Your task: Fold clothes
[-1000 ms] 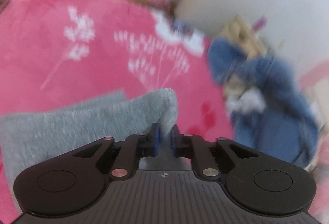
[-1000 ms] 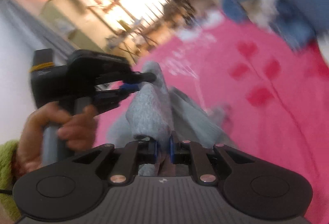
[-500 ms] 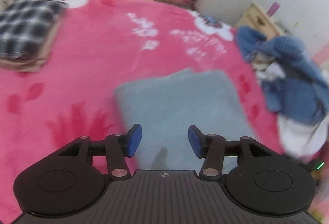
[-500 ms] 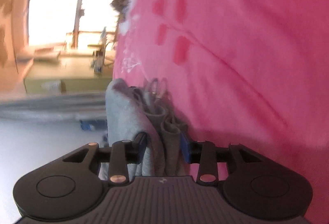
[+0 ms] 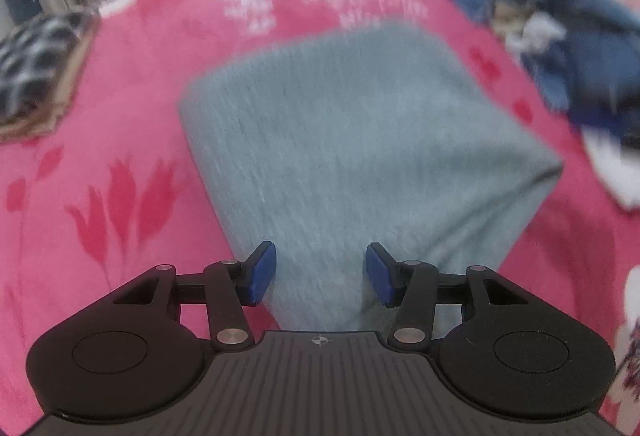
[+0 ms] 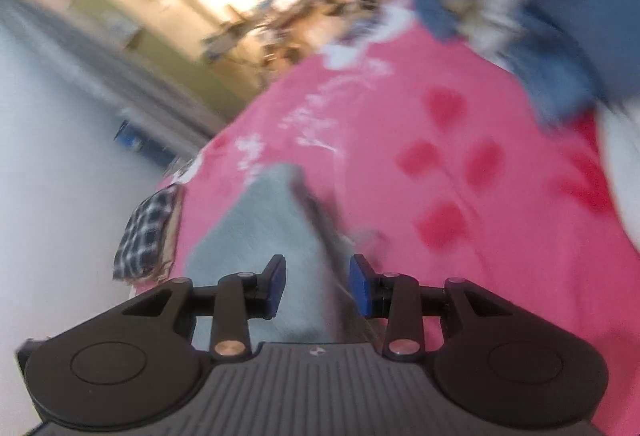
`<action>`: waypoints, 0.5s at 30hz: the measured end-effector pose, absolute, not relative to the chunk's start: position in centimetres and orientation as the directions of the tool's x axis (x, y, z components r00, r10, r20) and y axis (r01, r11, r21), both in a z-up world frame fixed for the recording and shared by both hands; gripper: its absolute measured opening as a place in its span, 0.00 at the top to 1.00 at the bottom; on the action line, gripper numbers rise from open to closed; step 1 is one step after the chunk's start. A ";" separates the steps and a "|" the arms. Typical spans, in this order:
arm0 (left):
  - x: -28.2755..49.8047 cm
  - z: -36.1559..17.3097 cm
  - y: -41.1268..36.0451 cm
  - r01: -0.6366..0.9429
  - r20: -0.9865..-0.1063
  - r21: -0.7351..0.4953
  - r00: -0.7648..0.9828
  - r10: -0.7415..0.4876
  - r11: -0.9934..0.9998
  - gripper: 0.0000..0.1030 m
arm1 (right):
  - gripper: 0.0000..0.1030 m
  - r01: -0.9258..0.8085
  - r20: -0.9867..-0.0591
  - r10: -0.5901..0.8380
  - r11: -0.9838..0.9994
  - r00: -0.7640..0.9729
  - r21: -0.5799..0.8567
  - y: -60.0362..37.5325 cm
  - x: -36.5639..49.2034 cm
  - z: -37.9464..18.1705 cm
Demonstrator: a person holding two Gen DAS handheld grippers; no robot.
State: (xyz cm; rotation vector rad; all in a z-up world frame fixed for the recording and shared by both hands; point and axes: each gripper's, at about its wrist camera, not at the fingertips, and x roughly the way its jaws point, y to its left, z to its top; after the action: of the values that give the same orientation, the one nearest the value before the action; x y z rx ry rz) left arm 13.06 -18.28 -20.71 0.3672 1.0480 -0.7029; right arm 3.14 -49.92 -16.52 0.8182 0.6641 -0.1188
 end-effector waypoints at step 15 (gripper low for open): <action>11.4 -22.5 -17.5 0.604 -0.838 -0.077 0.391 -0.379 0.793 0.50 | 0.88 -0.016 -0.479 0.415 0.768 0.774 0.640 -48.9 16.3 -18.2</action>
State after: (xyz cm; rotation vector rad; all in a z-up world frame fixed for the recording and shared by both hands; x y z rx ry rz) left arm 11.38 -17.46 -22.52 0.2572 0.9867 -0.6333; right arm 16.32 -48.90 -18.18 0.6614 0.6522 0.2524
